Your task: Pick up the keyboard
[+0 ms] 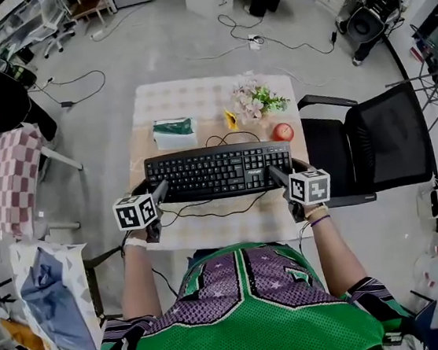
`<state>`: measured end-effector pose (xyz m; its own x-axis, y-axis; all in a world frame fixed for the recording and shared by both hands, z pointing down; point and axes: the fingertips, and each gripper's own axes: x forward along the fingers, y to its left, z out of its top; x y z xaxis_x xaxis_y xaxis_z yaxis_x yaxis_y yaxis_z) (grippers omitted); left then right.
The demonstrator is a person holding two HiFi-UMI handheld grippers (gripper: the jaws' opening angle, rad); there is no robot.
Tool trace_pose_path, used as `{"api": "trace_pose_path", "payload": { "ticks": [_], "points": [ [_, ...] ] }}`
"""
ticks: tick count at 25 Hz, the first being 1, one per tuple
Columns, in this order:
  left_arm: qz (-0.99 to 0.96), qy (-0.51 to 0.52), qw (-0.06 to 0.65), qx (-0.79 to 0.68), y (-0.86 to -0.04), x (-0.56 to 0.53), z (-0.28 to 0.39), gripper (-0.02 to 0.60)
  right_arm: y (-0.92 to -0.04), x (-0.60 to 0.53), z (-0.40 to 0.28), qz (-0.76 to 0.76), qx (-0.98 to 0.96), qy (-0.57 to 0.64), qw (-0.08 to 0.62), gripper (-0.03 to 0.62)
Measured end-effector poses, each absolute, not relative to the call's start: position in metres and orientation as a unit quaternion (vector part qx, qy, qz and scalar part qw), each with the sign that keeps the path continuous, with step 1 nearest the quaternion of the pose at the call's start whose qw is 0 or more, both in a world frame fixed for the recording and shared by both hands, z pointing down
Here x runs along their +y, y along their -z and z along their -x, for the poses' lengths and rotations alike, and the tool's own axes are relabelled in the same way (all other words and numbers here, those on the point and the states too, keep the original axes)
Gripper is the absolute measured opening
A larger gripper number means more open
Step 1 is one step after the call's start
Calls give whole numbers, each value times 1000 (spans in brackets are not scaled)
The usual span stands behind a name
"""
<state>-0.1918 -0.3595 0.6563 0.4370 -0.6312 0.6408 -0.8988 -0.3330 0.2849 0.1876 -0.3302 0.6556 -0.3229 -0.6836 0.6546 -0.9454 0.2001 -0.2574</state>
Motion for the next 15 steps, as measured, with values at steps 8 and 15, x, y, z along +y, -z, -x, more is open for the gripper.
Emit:
{"api": "trace_pose_path", "payload": {
  "ticks": [8,15],
  "points": [
    [-815,-176,244,-496,-575,-379,181,270,-578,-341,-196,-566,-769,-251,159,299],
    [-832,-140,199,-498,-515,-392,167,270,-513,-351,-210,-586,-777,-194,127,299]
  ]
}}
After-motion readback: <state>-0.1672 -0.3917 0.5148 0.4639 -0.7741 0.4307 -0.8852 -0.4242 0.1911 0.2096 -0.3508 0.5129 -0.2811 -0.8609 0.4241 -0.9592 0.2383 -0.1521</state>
